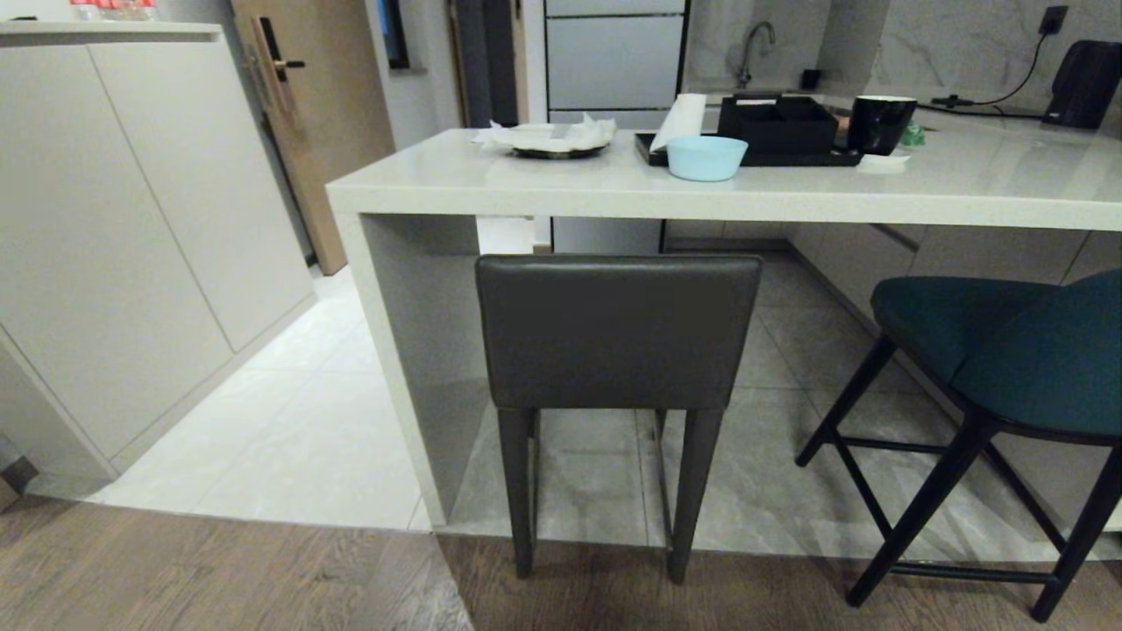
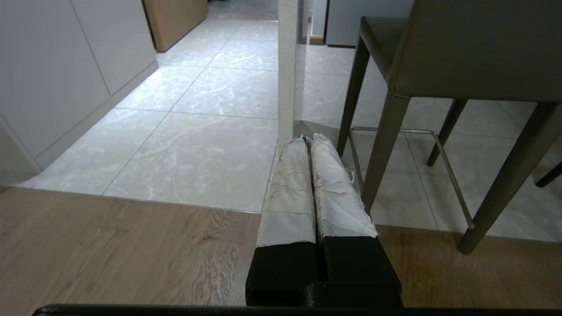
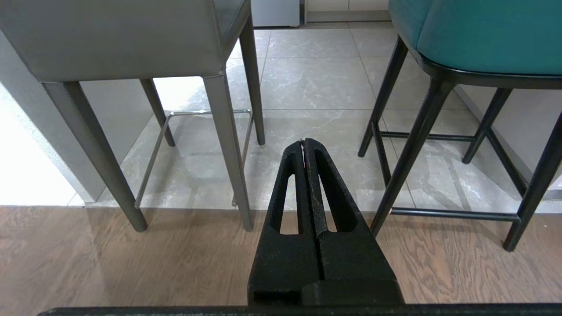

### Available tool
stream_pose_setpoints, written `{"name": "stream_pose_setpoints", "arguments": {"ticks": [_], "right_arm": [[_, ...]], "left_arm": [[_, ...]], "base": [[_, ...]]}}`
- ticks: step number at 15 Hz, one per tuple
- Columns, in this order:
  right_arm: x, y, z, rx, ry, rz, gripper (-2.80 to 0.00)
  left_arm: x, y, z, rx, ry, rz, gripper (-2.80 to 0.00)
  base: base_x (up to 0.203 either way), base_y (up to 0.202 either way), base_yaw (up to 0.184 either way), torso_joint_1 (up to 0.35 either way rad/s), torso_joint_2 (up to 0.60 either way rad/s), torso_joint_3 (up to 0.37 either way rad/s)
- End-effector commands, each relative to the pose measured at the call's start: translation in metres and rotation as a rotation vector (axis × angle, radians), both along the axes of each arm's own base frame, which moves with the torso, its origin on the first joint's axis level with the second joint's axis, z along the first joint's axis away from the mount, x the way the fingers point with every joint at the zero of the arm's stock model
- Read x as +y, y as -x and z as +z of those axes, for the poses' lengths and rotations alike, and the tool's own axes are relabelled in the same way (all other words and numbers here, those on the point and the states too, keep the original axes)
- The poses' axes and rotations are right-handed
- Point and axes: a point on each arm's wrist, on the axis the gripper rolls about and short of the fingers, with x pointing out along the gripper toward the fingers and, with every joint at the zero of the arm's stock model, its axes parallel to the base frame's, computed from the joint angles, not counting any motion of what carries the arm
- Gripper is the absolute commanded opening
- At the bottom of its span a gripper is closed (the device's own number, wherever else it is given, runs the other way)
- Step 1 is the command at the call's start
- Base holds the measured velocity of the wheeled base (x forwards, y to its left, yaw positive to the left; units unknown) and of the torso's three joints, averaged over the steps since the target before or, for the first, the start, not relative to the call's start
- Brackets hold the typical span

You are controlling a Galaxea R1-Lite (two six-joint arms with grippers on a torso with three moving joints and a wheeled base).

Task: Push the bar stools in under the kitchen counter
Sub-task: Pull the gray chair out from under the dining table

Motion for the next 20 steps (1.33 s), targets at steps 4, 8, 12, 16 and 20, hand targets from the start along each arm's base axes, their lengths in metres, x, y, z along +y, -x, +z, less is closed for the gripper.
{"name": "stream_pose_setpoints", "arguments": {"ticks": [4,8,12,16,20], "right_arm": [[0.0,-0.0001,0.0,0.001,0.0,0.003,-2.8],[0.0,-0.0001,0.0,0.001,0.0,0.001,-2.8],[0.0,-0.0001,0.0,0.001,0.0,0.001,-2.8],[0.0,-0.0001,0.0,0.001,0.0,0.001,-2.8],[0.0,-0.0001,0.0,0.001,0.0,-0.001,-2.8]], "left_arm": [[0.0,-0.0015,-0.0051,0.018,0.001,0.0,-2.8],[0.0,-0.0015,-0.0051,0.018,0.003,0.0,-2.8],[0.0,-0.0015,-0.0051,0.018,0.004,0.001,-2.8],[0.0,-0.0015,-0.0051,0.018,0.004,0.0,-2.8],[0.0,-0.0015,-0.0051,0.018,0.004,0.0,-2.8]], "base": [[0.0,0.0,0.0,0.0,0.0,0.0],[0.083,0.0,-0.001,0.001,0.0,0.0],[0.195,0.0,0.001,0.002,0.0,0.004],[0.196,0.0,0.002,0.002,0.0,0.002],[0.19,0.0,0.002,0.0,0.0,0.002]]}}
